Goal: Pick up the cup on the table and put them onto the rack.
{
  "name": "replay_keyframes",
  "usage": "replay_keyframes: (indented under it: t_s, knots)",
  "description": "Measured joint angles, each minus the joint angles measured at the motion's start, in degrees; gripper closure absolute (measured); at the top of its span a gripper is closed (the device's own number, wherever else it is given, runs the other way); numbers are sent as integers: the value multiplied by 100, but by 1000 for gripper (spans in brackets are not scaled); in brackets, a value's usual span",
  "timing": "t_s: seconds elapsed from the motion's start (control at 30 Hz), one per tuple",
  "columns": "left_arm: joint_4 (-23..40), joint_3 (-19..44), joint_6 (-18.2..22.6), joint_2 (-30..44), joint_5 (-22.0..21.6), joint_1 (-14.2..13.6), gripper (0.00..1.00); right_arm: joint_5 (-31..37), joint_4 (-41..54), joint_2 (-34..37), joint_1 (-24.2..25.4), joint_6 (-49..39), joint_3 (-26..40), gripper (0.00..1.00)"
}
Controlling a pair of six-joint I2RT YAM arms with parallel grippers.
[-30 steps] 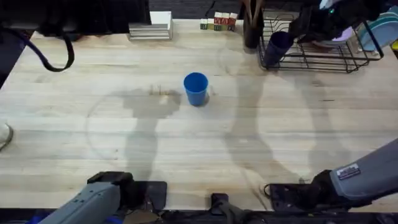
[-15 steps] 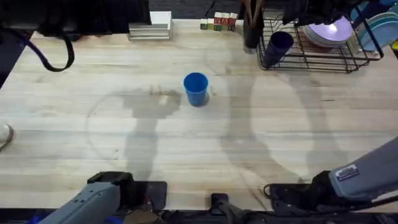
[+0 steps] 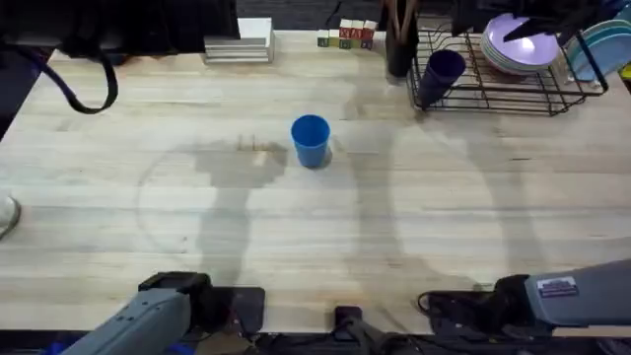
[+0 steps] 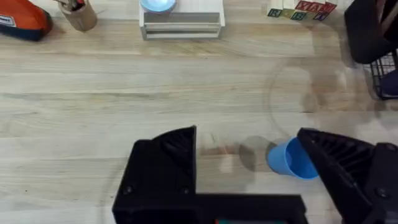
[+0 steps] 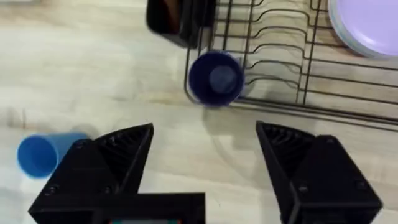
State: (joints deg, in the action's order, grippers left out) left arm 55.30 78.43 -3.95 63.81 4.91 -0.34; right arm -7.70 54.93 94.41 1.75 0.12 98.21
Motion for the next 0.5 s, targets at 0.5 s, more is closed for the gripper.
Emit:
replay_keyframes:
  t_s: [0.5]
  knots:
    - [-1,0,0,-2,0,0,7,-154,855,-1076,-1162,-295,35,4]
